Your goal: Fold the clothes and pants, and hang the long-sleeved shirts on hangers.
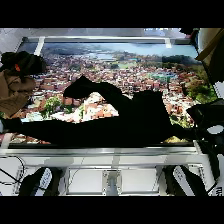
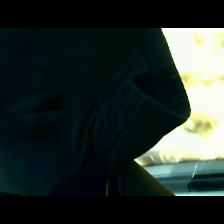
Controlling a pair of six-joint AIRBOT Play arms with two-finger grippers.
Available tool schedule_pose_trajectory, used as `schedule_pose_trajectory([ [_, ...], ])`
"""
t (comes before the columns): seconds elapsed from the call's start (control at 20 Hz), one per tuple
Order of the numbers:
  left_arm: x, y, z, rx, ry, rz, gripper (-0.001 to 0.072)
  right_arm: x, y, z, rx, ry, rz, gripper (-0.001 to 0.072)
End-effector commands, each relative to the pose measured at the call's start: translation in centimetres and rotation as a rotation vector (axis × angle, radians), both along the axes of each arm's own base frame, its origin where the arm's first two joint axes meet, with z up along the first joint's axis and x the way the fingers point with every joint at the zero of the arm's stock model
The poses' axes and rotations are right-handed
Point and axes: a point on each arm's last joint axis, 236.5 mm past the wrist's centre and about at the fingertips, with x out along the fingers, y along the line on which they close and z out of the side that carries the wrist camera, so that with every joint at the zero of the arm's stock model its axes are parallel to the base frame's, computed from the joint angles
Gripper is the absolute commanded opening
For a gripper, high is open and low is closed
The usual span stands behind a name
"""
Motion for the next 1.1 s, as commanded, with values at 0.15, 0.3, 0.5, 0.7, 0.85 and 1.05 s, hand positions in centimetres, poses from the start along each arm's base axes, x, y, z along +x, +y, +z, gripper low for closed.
schedule_pose_trajectory([
  [0.15, 0.8, 0.0, -2.0, 0.037, -0.022, -0.06, 0.0007, 1.3, -1.3, 1.0, -0.038, -0.031, -0.036, 0.0022],
  [0.3, 2.6, 0.1, -1.0, 0.032, -0.137, -0.039, 0.0007, 3.1, -2.6, 3.0, -0.066, -0.084, -0.071, 0.0022],
  [0.5, 9.0, -0.5, 6.3, 0.016, -0.474, -0.075, 0.0006, 8.7, -5.3, 8.8, -0.098, -0.303, -0.193, 0.0022],
  [0.7, 13.0, 0.4, 16.4, 0.044, -0.676, -0.081, 0.0006, 12.7, -8.6, 18.9, -0.243, -0.518, -0.185, 0.0022],
  [0.85, 10.0, 0.8, 11.3, -0.011, -0.482, -0.002, 0.0006, 9.5, -7.3, 14.6, -0.241, -0.34, -0.086, 0.0021],
  [1.05, 2.0, 2.3, 0.4, -0.022, -0.198, 0.108, 0.0006, 3.1, -4.8, 3.5, -0.168, -0.078, -0.065, 0.0022],
])
